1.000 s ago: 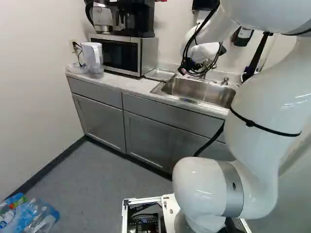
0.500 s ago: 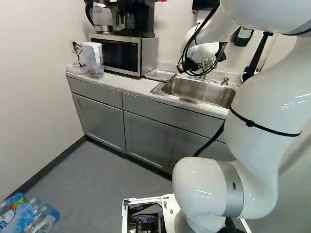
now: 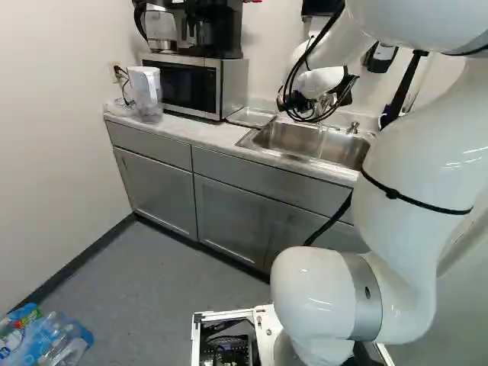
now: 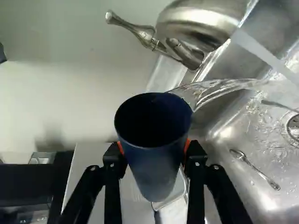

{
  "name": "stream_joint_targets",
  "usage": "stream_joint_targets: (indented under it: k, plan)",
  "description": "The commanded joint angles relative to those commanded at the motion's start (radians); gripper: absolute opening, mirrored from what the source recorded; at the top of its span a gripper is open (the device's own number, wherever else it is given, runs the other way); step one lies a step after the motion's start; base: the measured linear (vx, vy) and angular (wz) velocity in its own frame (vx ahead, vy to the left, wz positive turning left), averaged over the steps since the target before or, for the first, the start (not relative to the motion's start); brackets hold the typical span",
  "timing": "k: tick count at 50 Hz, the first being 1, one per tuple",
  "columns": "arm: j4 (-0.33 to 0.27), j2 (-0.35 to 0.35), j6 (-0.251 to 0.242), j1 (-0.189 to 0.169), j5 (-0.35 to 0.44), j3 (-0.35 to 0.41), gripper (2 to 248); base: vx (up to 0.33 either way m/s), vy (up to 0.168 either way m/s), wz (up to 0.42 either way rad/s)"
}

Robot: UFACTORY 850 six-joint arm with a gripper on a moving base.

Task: Rinse the cup and place it in the tray

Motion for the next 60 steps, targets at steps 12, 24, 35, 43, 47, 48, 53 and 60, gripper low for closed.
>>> stream_joint_targets:
  k: [12, 24, 35, 43, 47, 48, 53, 60]
  plan:
    - [0.0, 0.0, 0.126, 0.0, 0.0, 0.0, 126, 0.0, 0.0, 0.0]
    - [0.0, 0.0, 0.252, 0.0, 0.0, 0.0, 126, 0.0, 0.0, 0.0]
    - [0.0, 0.0, 0.368, 0.0, 0.0, 0.0, 126, 0.0, 0.0, 0.0]
    - [0.0, 0.0, 0.452, 0.0, 0.0, 0.0, 126, 0.0, 0.0, 0.0]
    - [0.0, 0.0, 0.467, 0.0, 0.0, 0.0, 126, 0.0, 0.0, 0.0]
    - [0.0, 0.0, 0.467, 0.0, 0.0, 0.0, 126, 0.0, 0.0, 0.0]
    - [0.0, 0.0, 0.467, 0.0, 0.0, 0.0, 126, 0.0, 0.0, 0.0]
    - [0.0, 0.0, 0.467, 0.0, 0.0, 0.0, 126, 0.0, 0.0, 0.0]
